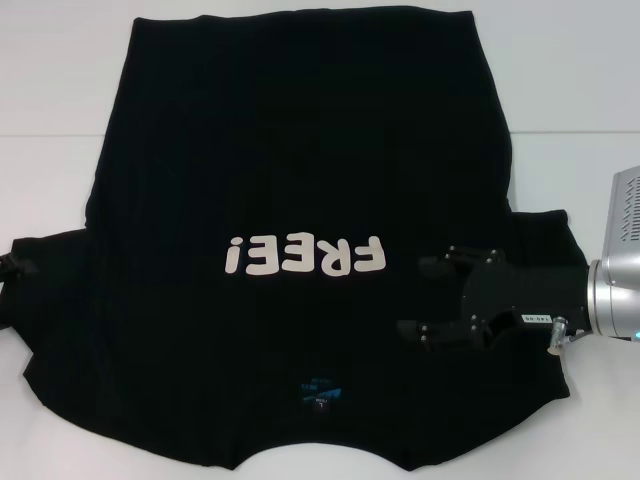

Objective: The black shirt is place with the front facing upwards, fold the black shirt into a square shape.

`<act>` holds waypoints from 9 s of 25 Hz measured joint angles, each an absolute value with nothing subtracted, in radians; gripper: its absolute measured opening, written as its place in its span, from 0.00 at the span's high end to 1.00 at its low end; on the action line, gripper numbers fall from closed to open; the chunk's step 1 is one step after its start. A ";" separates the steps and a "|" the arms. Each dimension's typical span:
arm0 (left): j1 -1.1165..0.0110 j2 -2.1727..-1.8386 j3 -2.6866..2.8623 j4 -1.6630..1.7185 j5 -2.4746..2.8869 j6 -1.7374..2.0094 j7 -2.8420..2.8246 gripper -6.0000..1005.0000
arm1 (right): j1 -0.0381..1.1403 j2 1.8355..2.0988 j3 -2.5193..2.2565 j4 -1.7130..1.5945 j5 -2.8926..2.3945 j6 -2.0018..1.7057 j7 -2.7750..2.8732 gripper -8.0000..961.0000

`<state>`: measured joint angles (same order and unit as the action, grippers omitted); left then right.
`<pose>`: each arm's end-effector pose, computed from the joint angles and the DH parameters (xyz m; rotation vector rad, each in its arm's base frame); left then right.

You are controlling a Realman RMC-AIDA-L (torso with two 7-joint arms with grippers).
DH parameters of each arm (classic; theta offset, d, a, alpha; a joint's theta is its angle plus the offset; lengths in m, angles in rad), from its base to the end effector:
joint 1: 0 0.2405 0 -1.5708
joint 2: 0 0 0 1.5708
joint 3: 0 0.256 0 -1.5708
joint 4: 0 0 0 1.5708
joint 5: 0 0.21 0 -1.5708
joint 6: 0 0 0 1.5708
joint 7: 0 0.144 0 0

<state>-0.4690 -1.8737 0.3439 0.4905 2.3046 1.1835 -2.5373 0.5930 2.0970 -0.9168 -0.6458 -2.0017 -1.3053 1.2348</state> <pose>-0.4058 0.3274 0.0913 -1.4004 -2.1043 -0.6819 0.2463 0.3570 -0.0376 -2.7880 0.2926 0.3889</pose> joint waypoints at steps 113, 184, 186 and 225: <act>-0.498 -2.019 0.560 0.688 2.064 1.599 -1.640 0.19 | 0.579 2.097 -0.922 -0.649 -1.988 -1.312 1.245 0.02; -0.399 -2.100 0.655 0.754 2.128 1.626 -1.192 0.18 | 0.786 2.014 -0.738 -0.761 -2.769 -1.317 2.720 0.11; -0.398 -2.100 0.655 0.753 2.128 1.626 -1.192 0.18 | 0.787 2.014 -0.744 -0.761 -2.769 -1.315 2.723 0.14; -0.393 -2.096 0.646 0.749 2.128 1.624 -1.198 0.19 | 0.759 2.005 -0.724 -0.946 -2.762 -1.399 2.721 0.98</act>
<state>-0.3931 -2.0965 0.6457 0.7486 2.1276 1.6237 -1.1983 0.7590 2.0051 -0.7243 -0.9462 -2.7622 -1.3991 2.7211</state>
